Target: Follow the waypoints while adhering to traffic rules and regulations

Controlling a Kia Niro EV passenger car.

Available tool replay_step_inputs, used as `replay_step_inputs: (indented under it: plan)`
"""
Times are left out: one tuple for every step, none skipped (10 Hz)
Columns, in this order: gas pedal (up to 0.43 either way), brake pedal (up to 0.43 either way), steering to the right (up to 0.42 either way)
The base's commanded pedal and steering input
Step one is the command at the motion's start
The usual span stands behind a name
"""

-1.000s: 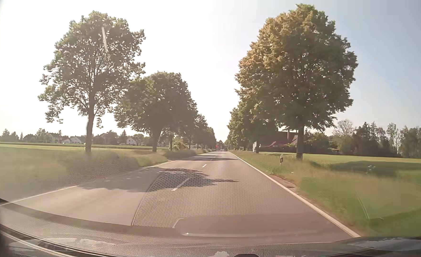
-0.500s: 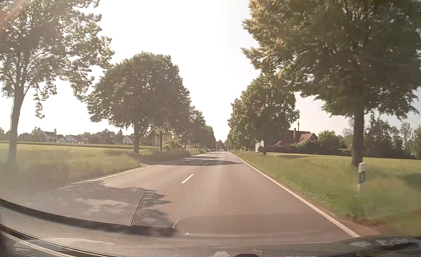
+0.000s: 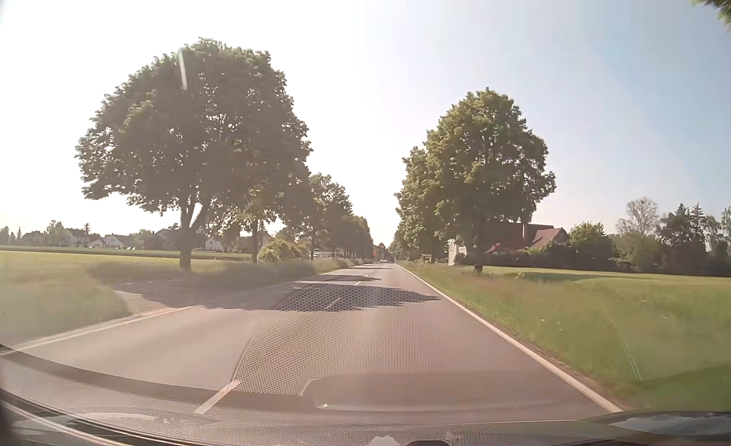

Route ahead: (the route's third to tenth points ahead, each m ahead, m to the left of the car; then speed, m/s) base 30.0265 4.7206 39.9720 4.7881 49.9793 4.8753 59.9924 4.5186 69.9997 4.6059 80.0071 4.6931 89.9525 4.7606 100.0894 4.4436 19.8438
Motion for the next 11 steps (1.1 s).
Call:
replay_step_inputs:
  plan:
    - [0.157,0.000,0.002]
    - [0.157,0.000,0.002]
    - [0.150,0.000,0.002]
    - [0.150,0.000,0.002]
    - [0.150,0.000,0.002]
    - [0.150,0.000,0.002]
    - [0.150,0.000,0.001]
    - [0.150,0.000,0.000]
    - [0.150,0.000,-0.002]
    - [0.138,0.000,-0.002]
    - [0.138,0.000,-0.002]
